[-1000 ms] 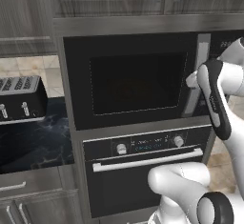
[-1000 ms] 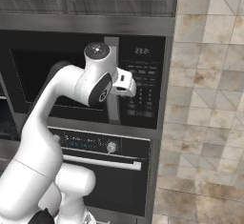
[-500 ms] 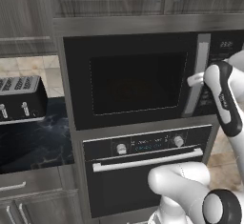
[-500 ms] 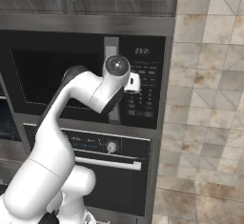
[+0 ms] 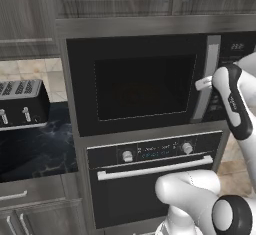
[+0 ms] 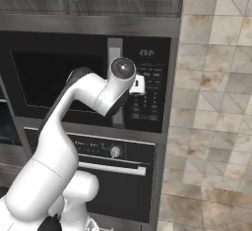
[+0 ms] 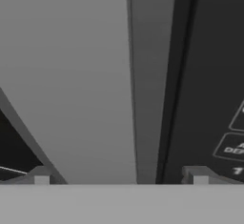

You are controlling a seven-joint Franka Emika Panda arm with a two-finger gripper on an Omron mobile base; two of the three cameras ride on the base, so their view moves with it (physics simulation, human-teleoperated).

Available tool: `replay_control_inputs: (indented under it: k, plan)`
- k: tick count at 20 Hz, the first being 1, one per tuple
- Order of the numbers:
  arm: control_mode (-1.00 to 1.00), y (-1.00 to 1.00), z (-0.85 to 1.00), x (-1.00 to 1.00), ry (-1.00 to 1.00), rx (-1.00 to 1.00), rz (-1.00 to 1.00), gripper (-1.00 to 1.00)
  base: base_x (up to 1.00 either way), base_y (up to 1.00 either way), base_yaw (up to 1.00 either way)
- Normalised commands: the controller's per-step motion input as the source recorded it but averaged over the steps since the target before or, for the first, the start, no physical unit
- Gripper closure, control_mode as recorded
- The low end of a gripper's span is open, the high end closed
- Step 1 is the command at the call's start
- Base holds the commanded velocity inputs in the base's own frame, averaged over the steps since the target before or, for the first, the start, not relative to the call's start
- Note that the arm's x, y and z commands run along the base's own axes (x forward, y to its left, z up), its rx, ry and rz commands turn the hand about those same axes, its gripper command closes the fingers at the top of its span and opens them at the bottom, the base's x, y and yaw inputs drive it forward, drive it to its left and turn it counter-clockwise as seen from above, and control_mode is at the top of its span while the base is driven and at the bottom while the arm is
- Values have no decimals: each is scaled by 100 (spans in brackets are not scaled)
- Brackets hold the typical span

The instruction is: Retrieve the reheated potato from the microwave, then place the potato, cheese, and condiment on the cutting board.

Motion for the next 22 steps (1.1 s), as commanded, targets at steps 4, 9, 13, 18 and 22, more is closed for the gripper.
replay_control_inputs:
  k: [4,9,13,18,22]
  plan:
    - [-100,9,-8,30,9,0,-5,-100,0,0,0]
    - [-100,15,-17,32,7,3,-15,-100,0,0,0]
    - [-100,11,-26,41,0,4,-5,-100,0,0,0]
    - [-100,13,-24,37,-8,2,0,-100,0,0,0]
    - [-100,19,-10,24,-2,4,0,-100,0,0,0]
